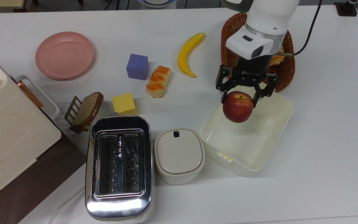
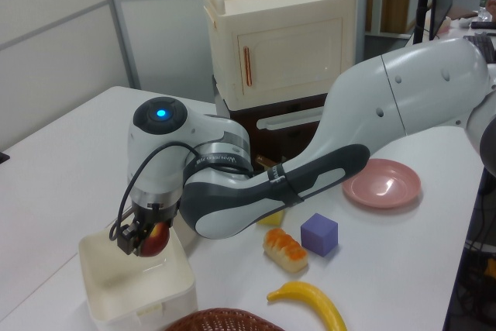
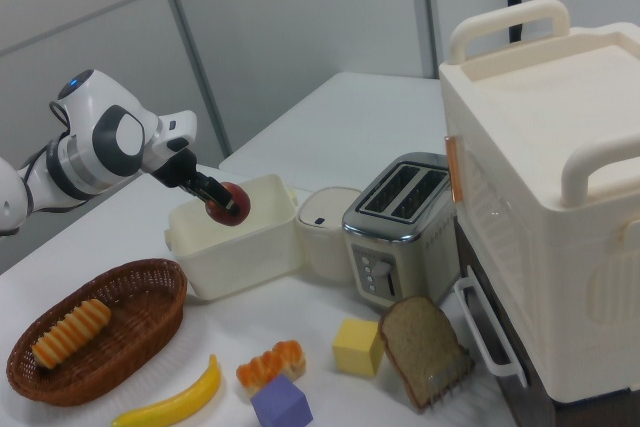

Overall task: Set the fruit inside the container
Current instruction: 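Lower the apple into the cream container and open the gripper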

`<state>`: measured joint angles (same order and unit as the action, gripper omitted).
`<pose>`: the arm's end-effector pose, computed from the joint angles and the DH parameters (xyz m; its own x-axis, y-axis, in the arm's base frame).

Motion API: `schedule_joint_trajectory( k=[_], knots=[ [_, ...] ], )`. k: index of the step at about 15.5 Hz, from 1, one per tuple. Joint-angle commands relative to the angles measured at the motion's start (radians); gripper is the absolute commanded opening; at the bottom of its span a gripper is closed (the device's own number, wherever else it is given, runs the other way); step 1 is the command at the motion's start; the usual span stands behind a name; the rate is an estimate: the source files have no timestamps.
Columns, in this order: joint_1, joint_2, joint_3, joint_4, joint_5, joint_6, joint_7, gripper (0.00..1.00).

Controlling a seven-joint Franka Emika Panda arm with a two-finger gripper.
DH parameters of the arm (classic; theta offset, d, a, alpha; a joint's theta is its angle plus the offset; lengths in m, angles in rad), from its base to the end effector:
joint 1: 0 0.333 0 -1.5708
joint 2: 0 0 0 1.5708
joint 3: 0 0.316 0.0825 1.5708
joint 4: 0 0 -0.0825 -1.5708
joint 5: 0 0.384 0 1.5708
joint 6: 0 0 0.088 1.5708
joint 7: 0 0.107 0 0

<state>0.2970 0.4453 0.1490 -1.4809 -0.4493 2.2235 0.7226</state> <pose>0.6587 0.2797 0.4547 0.9043 -0.0523 0.4237 -0.1005 -0.9907 0.0922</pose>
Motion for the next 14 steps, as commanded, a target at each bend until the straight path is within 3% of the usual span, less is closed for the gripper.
schedule_joint_trajectory(
  k=[1,14],
  knots=[
    [0.004,0.035,0.02,0.024,-0.051,0.013,0.021,0.3],
    [0.004,0.084,0.023,0.007,-0.1,0.015,0.026,0.3]
  ],
)
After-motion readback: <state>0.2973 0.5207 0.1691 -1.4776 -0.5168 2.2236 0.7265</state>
